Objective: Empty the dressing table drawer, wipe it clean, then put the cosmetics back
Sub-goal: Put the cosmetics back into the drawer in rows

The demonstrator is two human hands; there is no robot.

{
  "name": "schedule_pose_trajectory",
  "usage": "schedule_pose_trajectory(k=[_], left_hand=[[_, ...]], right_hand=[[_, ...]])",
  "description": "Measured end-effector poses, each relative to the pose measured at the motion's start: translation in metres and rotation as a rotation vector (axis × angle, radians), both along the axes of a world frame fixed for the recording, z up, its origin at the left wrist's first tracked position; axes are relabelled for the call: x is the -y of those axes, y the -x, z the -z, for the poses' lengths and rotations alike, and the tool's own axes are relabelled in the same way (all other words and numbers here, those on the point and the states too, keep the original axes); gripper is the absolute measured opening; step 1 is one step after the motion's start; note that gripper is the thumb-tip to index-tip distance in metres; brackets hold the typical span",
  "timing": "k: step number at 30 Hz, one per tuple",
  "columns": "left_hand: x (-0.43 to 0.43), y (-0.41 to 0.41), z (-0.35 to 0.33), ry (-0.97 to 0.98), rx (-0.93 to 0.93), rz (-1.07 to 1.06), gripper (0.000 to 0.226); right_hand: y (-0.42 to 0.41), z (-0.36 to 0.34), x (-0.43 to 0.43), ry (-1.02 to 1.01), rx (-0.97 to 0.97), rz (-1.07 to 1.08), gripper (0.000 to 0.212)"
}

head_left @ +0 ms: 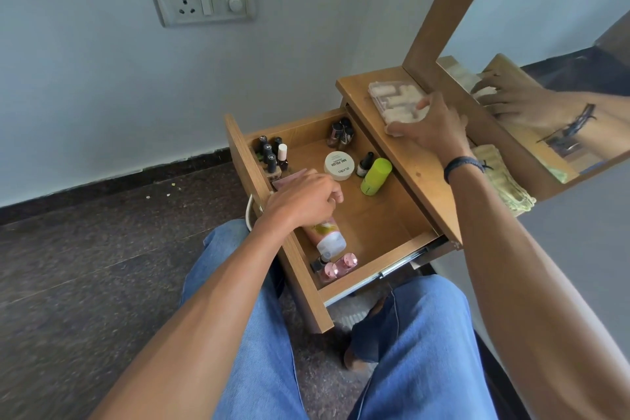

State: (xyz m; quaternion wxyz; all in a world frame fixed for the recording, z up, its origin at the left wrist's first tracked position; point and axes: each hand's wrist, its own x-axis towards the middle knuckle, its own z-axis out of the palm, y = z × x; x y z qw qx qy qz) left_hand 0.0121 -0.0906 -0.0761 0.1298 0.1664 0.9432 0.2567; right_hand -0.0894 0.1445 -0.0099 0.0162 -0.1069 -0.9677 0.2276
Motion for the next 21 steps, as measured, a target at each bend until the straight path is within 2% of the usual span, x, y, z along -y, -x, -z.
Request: schedule_pose_trajectory(k=[7,10,14,21], left_hand=[[-0.001,0.002,0.003,-0.108,0.013,-0.116,0.036],[-0.001,0.004,-0.002,-0.217,-0.072,-0.239,0.040],[0.002,0.006,-0.008,-0.345,-0.186,-0.373,0.035],[0.002,0.005,-0.001,-0.322,-0.134,-0.292,0.043]], right_hand=[[-0.081,-0.011,0.025,0.049,-0.107,0.044,0.079],[-0.125,-0.012,0.033,0.007,-0.124,-0.014,0.075],[-0.177,-0.006,0.040,-0.104,-0.098,-0.080,0.075],[-0.204,0.021,0.043,-0.303,-0.010,-0.133,0.087]])
